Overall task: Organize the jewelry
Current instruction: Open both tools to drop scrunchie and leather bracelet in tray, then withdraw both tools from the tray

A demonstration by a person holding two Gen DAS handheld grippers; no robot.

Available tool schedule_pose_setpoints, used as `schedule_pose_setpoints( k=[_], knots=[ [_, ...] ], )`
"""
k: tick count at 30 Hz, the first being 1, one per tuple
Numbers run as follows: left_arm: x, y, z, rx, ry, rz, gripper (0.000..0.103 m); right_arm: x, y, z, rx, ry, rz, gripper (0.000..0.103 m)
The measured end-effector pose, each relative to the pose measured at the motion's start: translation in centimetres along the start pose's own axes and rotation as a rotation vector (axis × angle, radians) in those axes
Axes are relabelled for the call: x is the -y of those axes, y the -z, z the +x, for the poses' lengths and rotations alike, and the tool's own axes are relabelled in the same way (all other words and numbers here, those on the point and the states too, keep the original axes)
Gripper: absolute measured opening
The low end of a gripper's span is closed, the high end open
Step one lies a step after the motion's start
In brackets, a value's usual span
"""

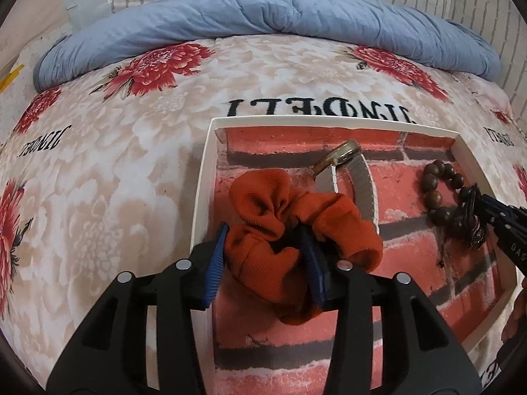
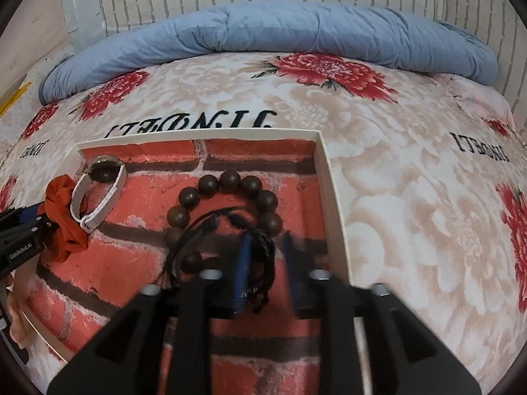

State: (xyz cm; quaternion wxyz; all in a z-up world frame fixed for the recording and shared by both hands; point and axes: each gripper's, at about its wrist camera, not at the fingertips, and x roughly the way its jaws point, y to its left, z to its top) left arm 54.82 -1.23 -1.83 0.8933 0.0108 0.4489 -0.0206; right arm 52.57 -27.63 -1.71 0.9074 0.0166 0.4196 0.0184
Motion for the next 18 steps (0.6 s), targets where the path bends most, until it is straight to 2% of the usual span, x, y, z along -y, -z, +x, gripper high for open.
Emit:
schedule_pose_setpoints(
  k=[1, 4, 5, 8, 10, 15, 18],
  knots=[
    [0.0, 0.1, -0.2, 0.001, 0.001, 0.000, 0.045, 0.1, 0.1, -0.2, 0.006, 0.002, -0.002, 0.042],
    [0.4, 0.4, -0.9, 0.009, 0.007, 0.002, 0.054, 0.4, 0.3, -0.8, 0.012, 0.004, 0.005, 0.042],
    [0.5, 0.5, -1.2, 0.016, 0.003, 0.003, 0.060, 0.6, 0.3, -1.0, 0.015, -0.003, 0.014, 0.043],
    [0.6, 1.0, -2.2, 0.033, 0.003, 0.011, 0.073, 0.6, 0.6, -1.7, 0.027, -0.008, 0.015, 0.052],
    [0.5, 1.3, -2.9, 0.041, 0.012, 0.012, 0.075, 0.5, 0.9, -2.3, 0.034, -0.002, 0.000, 0.053],
    [-0.4, 2.1, -4.8, 0.059, 0.018, -0.002, 0.091, 0.7, 1.4, -4.5, 0.060, -0.008, -0.019, 0.067],
    [-1.0, 2.6, -6.9, 0.087, 0.017, -0.002, 0.095, 1.3, 1.4, -6.3, 0.078, -0.009, -0.022, 0.068]
  ],
)
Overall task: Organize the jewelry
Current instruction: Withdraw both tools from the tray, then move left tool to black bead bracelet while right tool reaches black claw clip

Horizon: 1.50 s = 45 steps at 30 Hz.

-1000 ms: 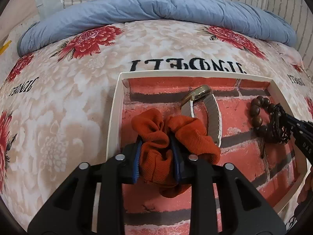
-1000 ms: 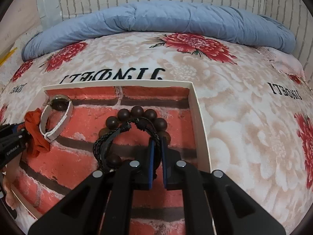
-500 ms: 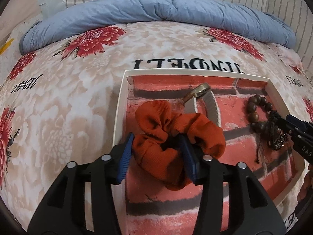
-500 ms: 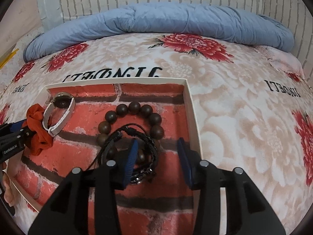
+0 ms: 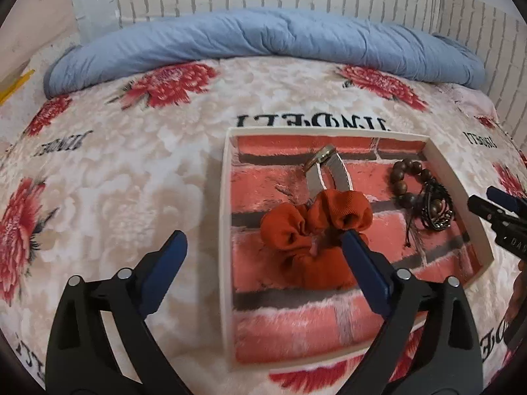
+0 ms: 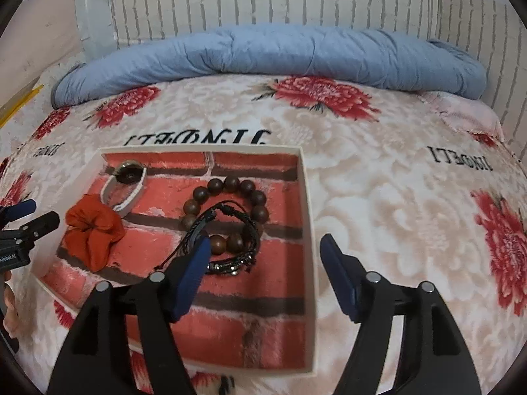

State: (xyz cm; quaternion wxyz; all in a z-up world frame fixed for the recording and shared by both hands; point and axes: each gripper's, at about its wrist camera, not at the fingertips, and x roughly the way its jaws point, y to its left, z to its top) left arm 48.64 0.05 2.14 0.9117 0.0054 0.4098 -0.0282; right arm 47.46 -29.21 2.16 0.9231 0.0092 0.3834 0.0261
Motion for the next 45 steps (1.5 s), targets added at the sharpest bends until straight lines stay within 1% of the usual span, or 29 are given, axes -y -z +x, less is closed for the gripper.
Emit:
schedule_pose_setpoints(
  k=[2, 4, 8, 13, 16, 20, 26, 30, 34, 38, 41, 45],
  knots=[
    [-0.5, 0.2, -1.4, 0.018, 0.010, -0.015, 0.097, 0.5, -0.1, -1.3, 0.011, 0.002, 0.004, 0.069],
    [-1.0, 0.3, -2.8, 0.033, 0.019, -0.030, 0.098, 1.1, 0.0, -2.9, 0.023, -0.002, 0.018, 0.072],
    [-2.0, 1.3, -5.4, 0.044, -0.002, -0.042, 0.098, 2.0, 0.6, -5.8, 0.045, -0.004, 0.039, 0.073],
    [-3.0, 3.8, -8.0, 0.041, -0.005, -0.060, 0.098, 2.5, 2.5, -9.3, 0.059, 0.015, 0.034, 0.073],
    [-3.0, 5.7, -10.0, 0.058, -0.009, -0.049, 0.098, 2.5, 3.8, -11.4, 0.070, 0.011, 0.044, 0.073],
    [-2.6, 8.5, -12.9, 0.084, -0.021, -0.016, 0.098, 1.8, 5.9, -14.0, 0.091, 0.021, 0.021, 0.073],
    [-2.9, 12.3, -15.8, 0.088, -0.013, -0.027, 0.098, 1.3, 9.7, -16.2, 0.084, 0.003, 0.041, 0.073],
    [-3.1, 14.4, -17.4, 0.093, -0.037, -0.016, 0.098, 1.2, 12.2, -17.2, 0.074, 0.000, 0.056, 0.073],
    [-3.7, 16.5, -19.2, 0.097, -0.035, -0.024, 0.098, 1.1, 14.4, -18.5, 0.071, 0.004, 0.065, 0.073],
    [-4.3, 18.6, -20.6, 0.097, -0.032, -0.039, 0.098, 0.8, 16.8, -20.5, 0.091, 0.002, 0.069, 0.073],
    [-4.8, 20.1, -21.3, 0.096, -0.037, -0.044, 0.098, 0.3, 18.3, -21.6, 0.102, 0.016, 0.054, 0.073],
    [-5.5, 22.0, -22.0, 0.102, -0.045, -0.054, 0.098, -0.4, 20.0, -23.0, 0.126, 0.014, 0.040, 0.073]
  ],
)
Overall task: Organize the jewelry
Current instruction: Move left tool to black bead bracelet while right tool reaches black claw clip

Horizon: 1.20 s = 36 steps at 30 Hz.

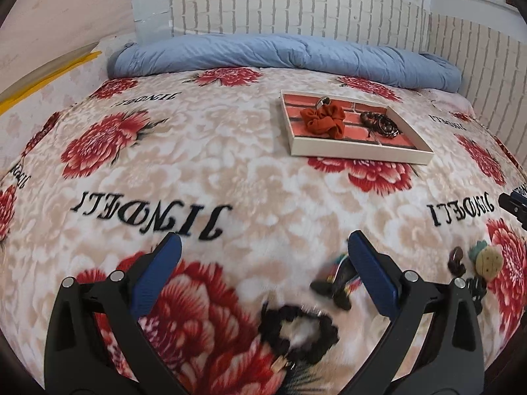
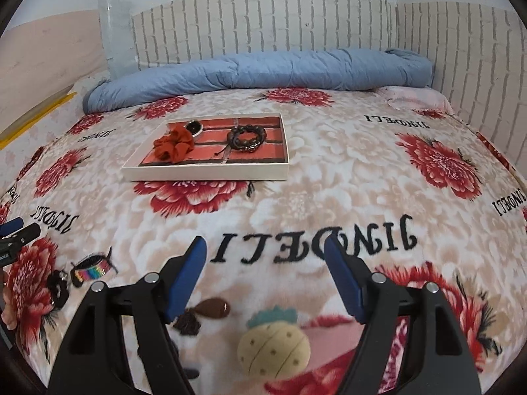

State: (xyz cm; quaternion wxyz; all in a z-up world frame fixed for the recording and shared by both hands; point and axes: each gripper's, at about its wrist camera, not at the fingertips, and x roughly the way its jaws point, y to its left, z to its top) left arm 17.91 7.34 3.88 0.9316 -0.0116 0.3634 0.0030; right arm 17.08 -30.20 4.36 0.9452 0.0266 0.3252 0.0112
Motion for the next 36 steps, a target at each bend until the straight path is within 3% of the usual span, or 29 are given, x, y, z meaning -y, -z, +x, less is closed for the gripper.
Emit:
schedule_pose_setpoints(
  k=[15, 25, 36],
  knots=[
    [-0.9, 5.9, 0.1, -0.018, -0.037, -0.002, 0.098, -4.0, 5.6, -4.1, 0.103, -0.003, -0.070, 0.073],
    [0.0, 7.5, -0.1, -0.005, -0.024, 0.041, 0.098, -4.4, 9.1, -4.1, 0.070, -0.027, -0.048, 0.073],
    [-0.1, 8.0, 0.8, -0.043, 0.000, 0.030, 0.098, -6.2, 10.5, -3.6, 0.061, -0.045, -0.086, 0.073]
  ],
)
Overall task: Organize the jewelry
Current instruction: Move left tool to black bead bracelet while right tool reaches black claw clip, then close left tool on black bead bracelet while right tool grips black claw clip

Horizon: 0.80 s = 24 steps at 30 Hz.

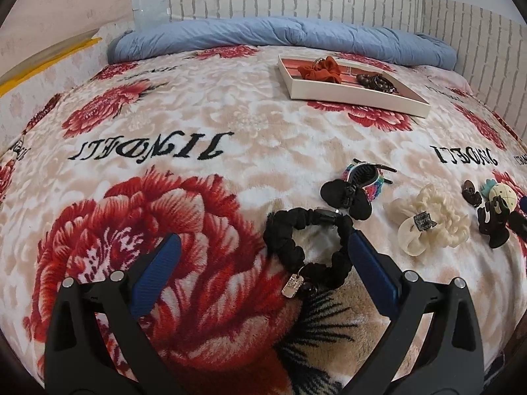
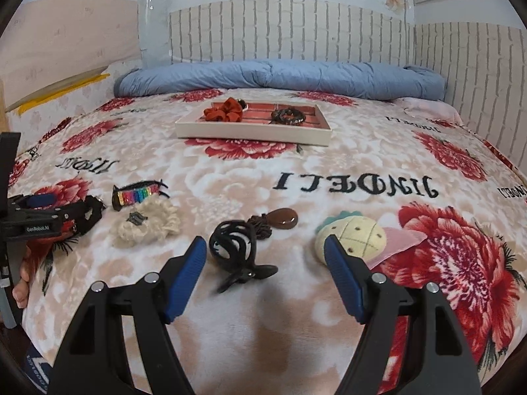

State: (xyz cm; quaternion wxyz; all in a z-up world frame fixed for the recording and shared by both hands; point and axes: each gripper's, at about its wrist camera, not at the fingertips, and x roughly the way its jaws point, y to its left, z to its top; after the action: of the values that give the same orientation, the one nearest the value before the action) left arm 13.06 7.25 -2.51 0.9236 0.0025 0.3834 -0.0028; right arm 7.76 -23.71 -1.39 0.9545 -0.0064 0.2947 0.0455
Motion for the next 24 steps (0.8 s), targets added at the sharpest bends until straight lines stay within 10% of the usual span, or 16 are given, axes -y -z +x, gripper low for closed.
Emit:
schedule_pose_setpoints(
  k=[10, 24],
  knots=[
    [-0.4, -0.4, 1.1, -0.043, 0.048, -0.018, 0.096, 0.1, 0.2, 2.2, -0.034, 0.008, 0.006, 0.073],
    [0.5, -1.5, 3.4, -0.117, 0.082, 0.038, 0.061, 0.2, -0.7, 4.0, -0.062, -0.014, 0.021, 0.073]
  ],
)
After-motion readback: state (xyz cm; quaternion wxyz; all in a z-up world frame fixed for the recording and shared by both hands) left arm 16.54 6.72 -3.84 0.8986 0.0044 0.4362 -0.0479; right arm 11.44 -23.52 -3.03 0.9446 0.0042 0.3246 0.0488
